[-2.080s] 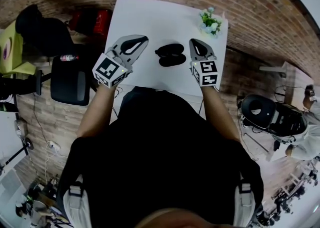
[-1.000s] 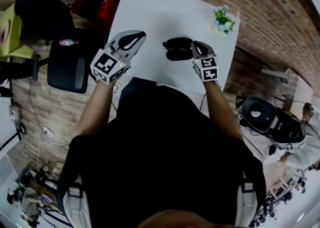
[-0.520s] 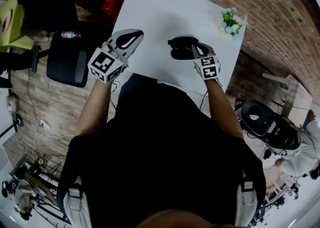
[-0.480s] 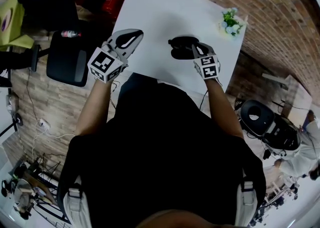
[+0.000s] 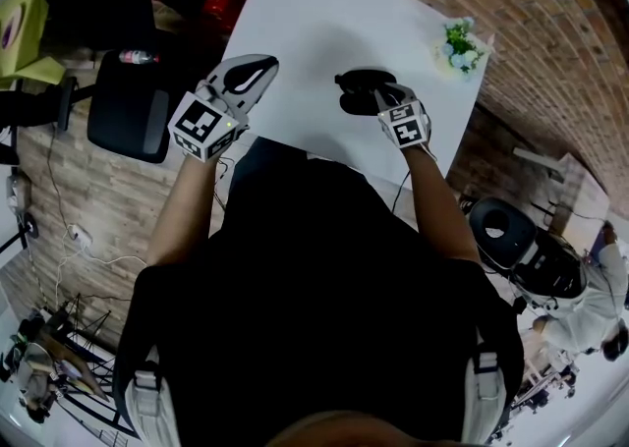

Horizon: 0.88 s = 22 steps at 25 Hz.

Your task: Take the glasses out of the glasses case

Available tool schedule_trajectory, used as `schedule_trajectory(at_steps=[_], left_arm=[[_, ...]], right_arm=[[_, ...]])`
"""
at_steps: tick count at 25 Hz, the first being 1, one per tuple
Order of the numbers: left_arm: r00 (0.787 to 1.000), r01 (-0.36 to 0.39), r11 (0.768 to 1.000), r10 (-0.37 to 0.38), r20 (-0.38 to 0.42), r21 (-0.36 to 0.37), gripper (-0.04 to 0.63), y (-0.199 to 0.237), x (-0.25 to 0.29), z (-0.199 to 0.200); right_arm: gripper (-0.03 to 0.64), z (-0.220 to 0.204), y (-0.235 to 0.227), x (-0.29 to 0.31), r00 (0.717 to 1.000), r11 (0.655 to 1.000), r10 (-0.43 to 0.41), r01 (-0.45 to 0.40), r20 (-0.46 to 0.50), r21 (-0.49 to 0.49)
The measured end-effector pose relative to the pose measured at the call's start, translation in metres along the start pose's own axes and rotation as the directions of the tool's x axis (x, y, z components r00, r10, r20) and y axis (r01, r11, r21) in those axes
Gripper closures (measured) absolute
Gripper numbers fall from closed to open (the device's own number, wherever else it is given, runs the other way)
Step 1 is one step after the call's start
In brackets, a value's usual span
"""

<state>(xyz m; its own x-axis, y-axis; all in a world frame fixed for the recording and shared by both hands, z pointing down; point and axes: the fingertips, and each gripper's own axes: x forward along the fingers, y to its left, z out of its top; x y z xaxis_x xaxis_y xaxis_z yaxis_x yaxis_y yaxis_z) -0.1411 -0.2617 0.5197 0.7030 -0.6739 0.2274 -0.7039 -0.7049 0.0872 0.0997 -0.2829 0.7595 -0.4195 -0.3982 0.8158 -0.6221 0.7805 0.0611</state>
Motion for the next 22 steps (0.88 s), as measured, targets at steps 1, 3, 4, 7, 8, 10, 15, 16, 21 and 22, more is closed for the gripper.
schedule_trajectory(at_steps=[1, 3, 4, 7, 8, 10, 15, 16, 21, 22], left_arm=[[1.000, -0.003, 1.000, 0.003, 0.005, 0.004, 0.572, 0.001, -0.002, 0.000], [1.000, -0.010, 1.000, 0.009, 0.016, 0.010, 0.572, 0.002, -0.005, 0.000], [1.000, -0.014, 1.000, 0.014, 0.018, 0.010, 0.572, 0.003, -0.006, -0.001], [1.000, -0.026, 1.000, 0.026, 0.015, 0.007, 0.572, 0.005, -0.010, -0.004], [1.000, -0.028, 1.000, 0.028, 0.014, 0.006, 0.572, 0.006, -0.011, -0.006], [0.999, -0.032, 0.999, 0.032, 0.012, 0.005, 0.572, 0.006, -0.012, -0.009], [0.999, -0.033, 0.999, 0.033, 0.007, 0.008, 0.572, 0.005, -0.014, -0.019], [0.999, -0.032, 0.999, 0.032, 0.006, 0.008, 0.572, 0.005, -0.014, -0.021], [0.999, -0.041, 0.999, 0.041, 0.005, 0.003, 0.572, 0.009, -0.017, -0.024], [0.999, -0.041, 0.999, 0.040, 0.006, 0.005, 0.572, 0.009, -0.018, -0.026]], right_arm=[[0.538, -0.002, 0.002, 0.002, 1.000, 1.000, 0.004, -0.005, -0.009, -0.018], [0.535, -0.006, 0.005, 0.007, 0.999, 0.997, 0.006, -0.008, -0.032, -0.074], [0.535, -0.008, 0.006, 0.010, 0.999, 0.995, 0.005, -0.009, -0.044, -0.103], [0.535, -0.012, 0.009, 0.018, 0.998, 0.986, 0.008, -0.019, -0.062, -0.167], [0.535, -0.012, 0.009, 0.021, 0.998, 0.983, 0.009, -0.020, -0.066, -0.180], [0.535, -0.014, 0.008, 0.025, 0.997, 0.980, 0.009, -0.023, -0.072, -0.198], [0.535, -0.021, 0.008, 0.038, 0.996, 0.977, 0.022, -0.040, -0.091, -0.207], [0.535, -0.022, 0.008, 0.040, 0.995, 0.976, 0.025, -0.044, -0.094, -0.212], [0.535, -0.025, 0.012, 0.049, 0.993, 0.968, 0.031, -0.058, -0.112, -0.246], [0.535, -0.025, 0.011, 0.050, 0.993, 0.964, 0.030, -0.059, -0.115, -0.258]])
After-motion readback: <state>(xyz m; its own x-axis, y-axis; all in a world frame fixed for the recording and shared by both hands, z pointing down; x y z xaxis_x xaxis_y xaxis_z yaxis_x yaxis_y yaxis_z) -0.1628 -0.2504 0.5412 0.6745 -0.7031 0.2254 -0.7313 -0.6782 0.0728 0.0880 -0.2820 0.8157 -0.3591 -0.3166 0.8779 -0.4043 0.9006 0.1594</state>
